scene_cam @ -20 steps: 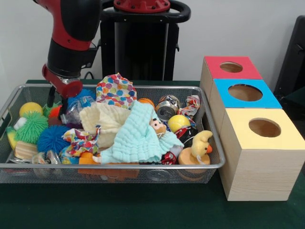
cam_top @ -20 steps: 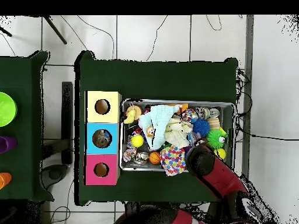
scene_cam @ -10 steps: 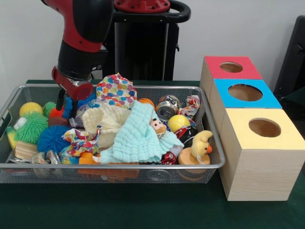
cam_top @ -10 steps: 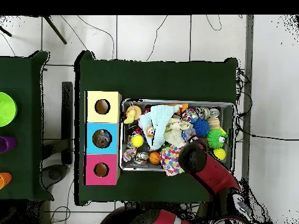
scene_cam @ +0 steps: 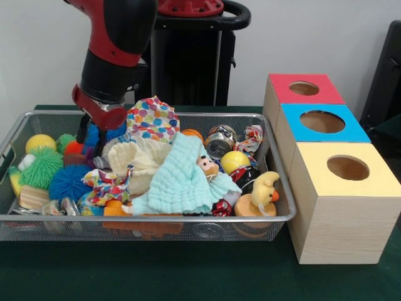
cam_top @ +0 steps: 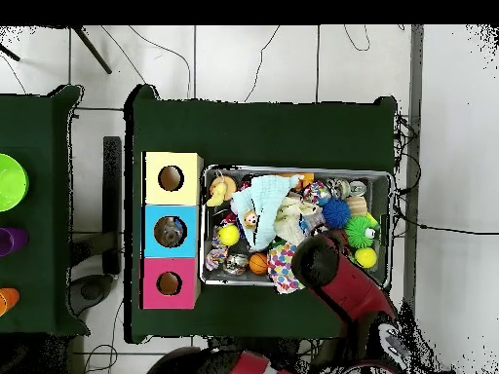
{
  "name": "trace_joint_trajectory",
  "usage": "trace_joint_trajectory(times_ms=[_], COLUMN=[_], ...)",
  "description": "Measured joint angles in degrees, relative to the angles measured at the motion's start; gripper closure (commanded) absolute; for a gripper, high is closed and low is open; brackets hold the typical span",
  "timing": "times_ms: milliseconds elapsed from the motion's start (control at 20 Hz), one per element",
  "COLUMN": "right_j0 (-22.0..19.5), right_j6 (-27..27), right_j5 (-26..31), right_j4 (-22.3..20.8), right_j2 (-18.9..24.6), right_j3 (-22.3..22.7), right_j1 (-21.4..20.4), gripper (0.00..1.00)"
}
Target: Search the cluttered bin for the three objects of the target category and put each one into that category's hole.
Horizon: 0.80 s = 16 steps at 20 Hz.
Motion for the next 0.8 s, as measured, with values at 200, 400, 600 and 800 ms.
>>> trace_joint_trajectory(times_ms=[200,400,600,800], right_j0=[0.7,0.9,1.0,1.4], right_j6=[0.0,0.0,0.0,0.0], right_j5=[0.0,0.1,1.0,2.4], right_j4=[0.2,0.3,0.5,0.7], right_j2=[-0.7,-1.3,-1.8,-2.6], right_j3=[0.0,0.0,0.0,-0.1], right_j1=[0.0,-0.1,-0.2,-0.4], gripper=[0.0,0.0,0.0,0.0])
